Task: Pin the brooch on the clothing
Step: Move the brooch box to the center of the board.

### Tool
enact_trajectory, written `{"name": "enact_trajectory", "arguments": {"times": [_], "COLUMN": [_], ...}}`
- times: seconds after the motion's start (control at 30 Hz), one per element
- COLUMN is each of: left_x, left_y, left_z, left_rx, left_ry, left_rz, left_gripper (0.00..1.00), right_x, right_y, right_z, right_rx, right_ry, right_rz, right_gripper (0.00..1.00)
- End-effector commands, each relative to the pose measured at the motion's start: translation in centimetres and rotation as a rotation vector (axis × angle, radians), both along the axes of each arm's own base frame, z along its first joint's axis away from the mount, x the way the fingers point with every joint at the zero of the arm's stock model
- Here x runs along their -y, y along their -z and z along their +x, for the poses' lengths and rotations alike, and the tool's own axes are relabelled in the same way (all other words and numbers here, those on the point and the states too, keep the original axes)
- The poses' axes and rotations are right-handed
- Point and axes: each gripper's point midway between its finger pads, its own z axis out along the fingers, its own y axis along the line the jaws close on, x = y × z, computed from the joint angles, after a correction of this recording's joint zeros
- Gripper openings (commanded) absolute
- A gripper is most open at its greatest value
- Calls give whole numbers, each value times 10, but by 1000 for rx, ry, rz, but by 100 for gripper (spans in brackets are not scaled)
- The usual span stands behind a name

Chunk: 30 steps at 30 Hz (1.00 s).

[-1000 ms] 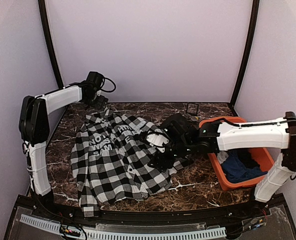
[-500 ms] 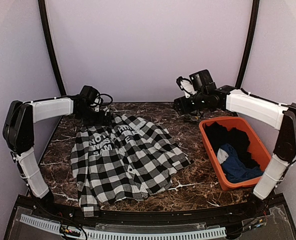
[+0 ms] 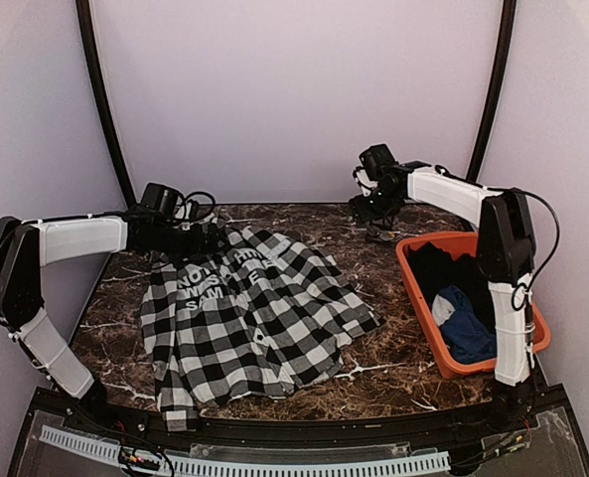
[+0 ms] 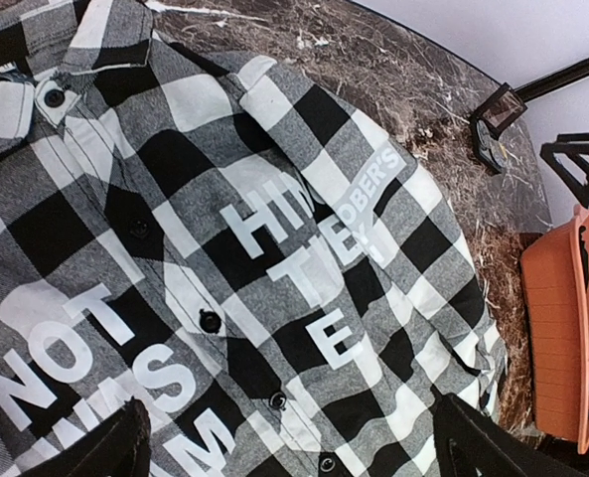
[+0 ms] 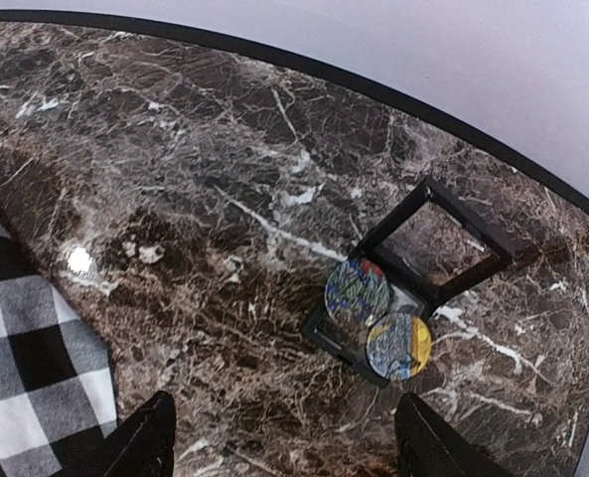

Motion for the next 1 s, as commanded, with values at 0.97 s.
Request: {"name": "enact_trajectory", "arguments": {"times": [0.97], "left_x": [14], "left_y": [-7], "left_z": [-4], "left_rx": [12], "left_ry": [40], "left_rz": [-117], "left_gripper": [99], "right_x": [61], "right_y": [30], "right_z": [87], "right_rx": [51], "right_ry": [391], "right_rz": [269], "right_gripper": [99]}}
